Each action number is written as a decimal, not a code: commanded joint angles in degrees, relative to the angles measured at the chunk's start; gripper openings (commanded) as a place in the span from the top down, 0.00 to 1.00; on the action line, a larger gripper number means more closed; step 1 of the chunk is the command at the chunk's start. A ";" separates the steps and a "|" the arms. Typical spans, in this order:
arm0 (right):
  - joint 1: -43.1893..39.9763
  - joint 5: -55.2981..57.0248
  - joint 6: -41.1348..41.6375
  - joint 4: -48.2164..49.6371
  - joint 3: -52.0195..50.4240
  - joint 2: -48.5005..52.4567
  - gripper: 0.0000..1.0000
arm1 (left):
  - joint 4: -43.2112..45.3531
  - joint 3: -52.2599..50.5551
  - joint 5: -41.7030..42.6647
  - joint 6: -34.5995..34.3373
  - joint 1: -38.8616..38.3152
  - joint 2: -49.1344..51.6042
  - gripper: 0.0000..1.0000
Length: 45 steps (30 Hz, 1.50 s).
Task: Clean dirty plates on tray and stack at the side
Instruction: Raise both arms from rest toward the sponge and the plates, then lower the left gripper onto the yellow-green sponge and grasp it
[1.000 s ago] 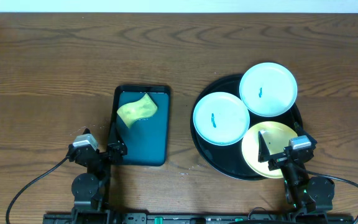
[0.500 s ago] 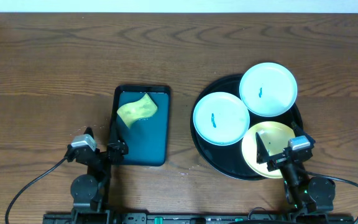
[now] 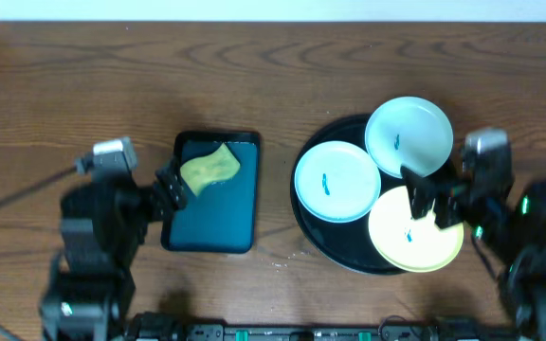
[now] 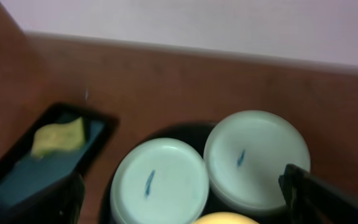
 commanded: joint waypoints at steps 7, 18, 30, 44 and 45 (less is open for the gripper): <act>-0.20 -4.72 1.09 -13.75 18.21 19.69 0.01 | -14.80 13.42 7.89 -1.44 0.24 17.16 0.17; -0.20 -8.11 1.09 -16.24 18.21 21.38 0.04 | -10.99 10.47 4.72 5.07 -3.61 32.28 0.24; -0.20 -8.11 3.48 -17.62 18.21 21.38 0.12 | 6.60 10.47 -9.66 17.46 -8.79 59.36 0.36; -0.20 -8.07 3.87 -17.62 18.21 21.38 0.16 | 0.52 13.79 -5.18 15.96 -9.01 60.15 0.85; -0.20 -8.07 3.89 -17.62 18.21 21.38 0.16 | 0.11 13.94 -5.05 14.93 -9.01 58.49 0.69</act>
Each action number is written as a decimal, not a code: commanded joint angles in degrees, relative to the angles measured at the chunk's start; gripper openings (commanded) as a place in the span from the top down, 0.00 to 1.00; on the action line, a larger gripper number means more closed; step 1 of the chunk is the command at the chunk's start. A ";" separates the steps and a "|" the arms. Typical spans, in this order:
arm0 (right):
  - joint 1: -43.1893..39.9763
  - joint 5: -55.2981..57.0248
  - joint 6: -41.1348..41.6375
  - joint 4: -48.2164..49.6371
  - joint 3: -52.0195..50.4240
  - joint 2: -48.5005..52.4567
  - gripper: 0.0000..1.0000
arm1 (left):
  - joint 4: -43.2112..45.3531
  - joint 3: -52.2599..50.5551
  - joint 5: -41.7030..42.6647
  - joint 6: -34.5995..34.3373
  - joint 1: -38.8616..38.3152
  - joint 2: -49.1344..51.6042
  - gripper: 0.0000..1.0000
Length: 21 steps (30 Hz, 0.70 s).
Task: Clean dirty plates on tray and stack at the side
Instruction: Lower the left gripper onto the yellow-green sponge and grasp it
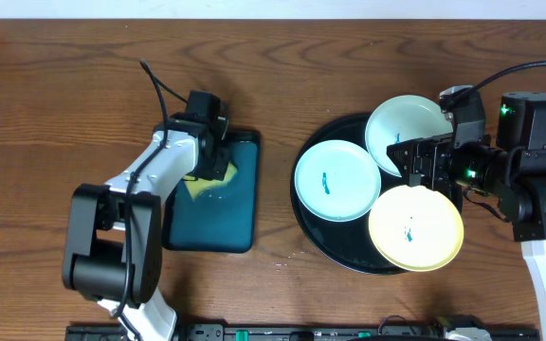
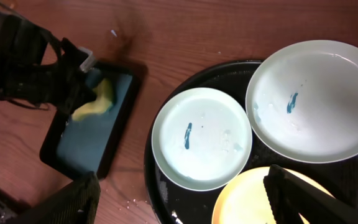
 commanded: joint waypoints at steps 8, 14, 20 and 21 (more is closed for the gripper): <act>-0.13 -0.63 0.74 -0.15 1.07 -0.35 0.17 | -6.25 0.26 1.36 -4.04 -0.13 -9.31 0.44; -0.13 -0.63 0.74 -0.17 1.07 -0.35 0.16 | 0.26 -3.69 1.36 3.23 -0.20 -5.88 0.44; -0.13 -0.61 1.42 -0.33 1.07 -0.35 0.16 | 1.11 -4.00 1.38 4.83 -0.20 1.27 0.49; -0.13 -0.61 1.40 -0.50 1.07 -0.35 0.16 | 0.90 -4.00 1.36 3.65 -0.31 3.23 0.69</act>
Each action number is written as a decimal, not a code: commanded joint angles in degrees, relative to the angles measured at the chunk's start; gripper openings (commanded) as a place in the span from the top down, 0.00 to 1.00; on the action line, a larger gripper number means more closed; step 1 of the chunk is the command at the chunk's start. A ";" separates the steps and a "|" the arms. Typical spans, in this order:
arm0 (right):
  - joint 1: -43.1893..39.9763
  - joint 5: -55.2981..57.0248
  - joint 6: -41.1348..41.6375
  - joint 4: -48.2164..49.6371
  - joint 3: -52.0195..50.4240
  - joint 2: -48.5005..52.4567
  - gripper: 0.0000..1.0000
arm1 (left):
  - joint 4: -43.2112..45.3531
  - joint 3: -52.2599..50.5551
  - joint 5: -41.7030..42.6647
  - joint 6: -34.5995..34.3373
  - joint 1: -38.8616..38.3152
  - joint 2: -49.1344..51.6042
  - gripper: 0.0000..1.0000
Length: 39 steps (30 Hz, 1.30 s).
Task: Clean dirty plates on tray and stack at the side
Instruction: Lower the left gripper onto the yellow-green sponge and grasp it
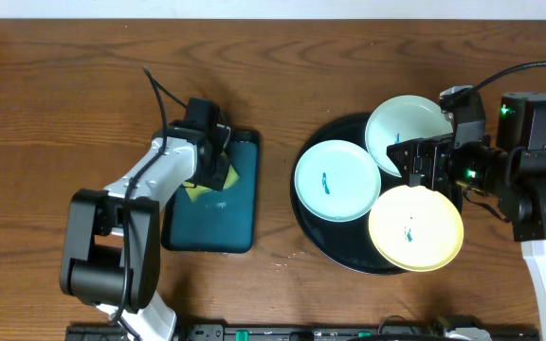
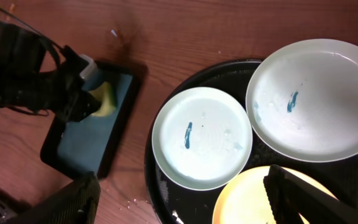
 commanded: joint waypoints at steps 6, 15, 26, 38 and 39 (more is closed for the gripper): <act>-0.13 -0.13 1.44 -0.79 1.07 -0.35 0.19 | -4.26 1.75 -0.09 -5.22 -0.28 3.65 0.92; 0.13 7.63 2.29 -5.42 0.07 2.43 0.39 | -11.04 5.99 3.17 -15.30 -0.28 -8.83 0.93; 6.34 10.01 6.34 -5.03 -4.94 15.96 0.38 | -11.41 5.03 3.37 -13.90 -0.28 -14.38 0.48; 9.68 9.86 5.95 -3.17 -4.94 16.68 0.28 | -10.34 2.36 3.45 17.18 -0.28 -2.75 0.42; 9.68 9.84 5.97 -3.17 -4.94 16.68 0.28 | -10.21 2.36 2.71 18.43 -0.28 -1.09 0.43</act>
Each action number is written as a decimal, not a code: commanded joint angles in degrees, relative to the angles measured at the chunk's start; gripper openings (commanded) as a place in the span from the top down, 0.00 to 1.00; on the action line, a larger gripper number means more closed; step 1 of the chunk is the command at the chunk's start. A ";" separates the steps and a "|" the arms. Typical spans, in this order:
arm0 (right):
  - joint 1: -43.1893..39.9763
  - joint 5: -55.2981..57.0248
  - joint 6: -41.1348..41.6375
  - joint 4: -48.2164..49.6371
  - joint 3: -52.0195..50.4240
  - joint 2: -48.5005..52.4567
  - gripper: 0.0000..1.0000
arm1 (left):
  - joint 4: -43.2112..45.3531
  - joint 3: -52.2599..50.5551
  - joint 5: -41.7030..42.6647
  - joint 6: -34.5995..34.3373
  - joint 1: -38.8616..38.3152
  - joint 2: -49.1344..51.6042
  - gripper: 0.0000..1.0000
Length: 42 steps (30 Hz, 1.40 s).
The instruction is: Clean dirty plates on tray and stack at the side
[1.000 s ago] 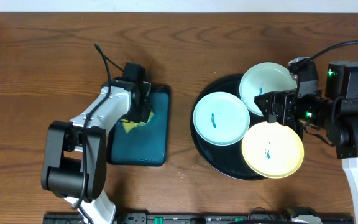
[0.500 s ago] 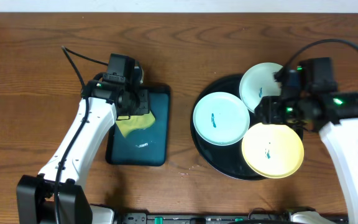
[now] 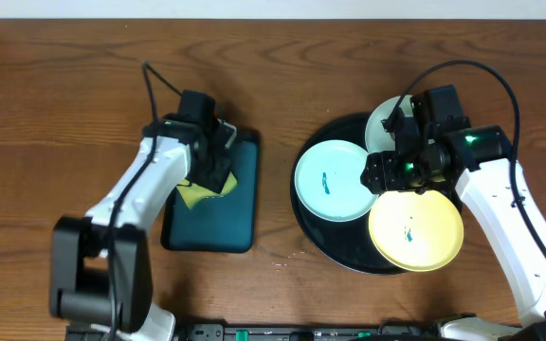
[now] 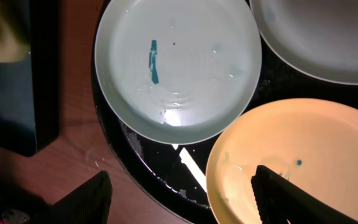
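Note:
Three dirty plates lie on the round black tray point(image 3: 311, 232): a light blue one point(image 3: 328, 180) with a blue smear, a yellow one point(image 3: 415, 230) and a pale one point(image 3: 387, 118) partly under my right arm. My right gripper point(image 3: 379, 176) hangs open over the gap between the light blue plate point(image 4: 179, 62) and the yellow plate point(image 4: 309, 149), holding nothing. Its fingers point(image 4: 86, 199) frame the tray's front rim in the right wrist view. My left gripper point(image 3: 216, 170) is down in the rectangular dark tray point(image 3: 216, 227), apparently shut on the yellow sponge point(image 3: 195, 196).
The rectangular tray sits left of the round tray with a strip of bare wood between them. White specks and a wet streak mark the round tray point(image 4: 142, 155) near its front. The table's far edge meets a white wall.
My right gripper has dropped lower and moved left, from above the tray's right side to over the light blue and yellow plates. My left gripper and the sponge sit slightly nearer the rectangular tray's left edge.
First both arms were low at the front and the sponge lay free at the far end of the rectangular tray. Then my left gripper was on the sponge and my right was high over the plates. The sponge has since shifted toward the front left, and my right gripper is lower.

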 commanded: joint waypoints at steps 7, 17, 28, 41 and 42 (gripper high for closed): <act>0.33 -0.13 0.02 -0.09 0.04 -0.46 0.29 | 3.50 -1.05 -3.65 8.70 0.02 12.59 0.85; 0.33 0.00 0.00 0.17 0.04 -0.46 0.29 | 1.75 1.16 -3.45 -7.89 -0.02 11.06 0.93; 0.31 1.18 0.04 -0.07 0.04 -0.46 0.29 | -0.96 3.65 11.15 -37.24 -0.04 4.42 0.93; 0.33 1.01 0.48 -0.44 0.04 -0.46 0.28 | -8.81 3.48 -2.45 -35.04 -4.00 4.11 0.46; 0.33 0.98 0.50 -0.46 0.04 -0.46 0.28 | -8.44 3.45 -4.63 -35.04 -4.87 4.22 0.46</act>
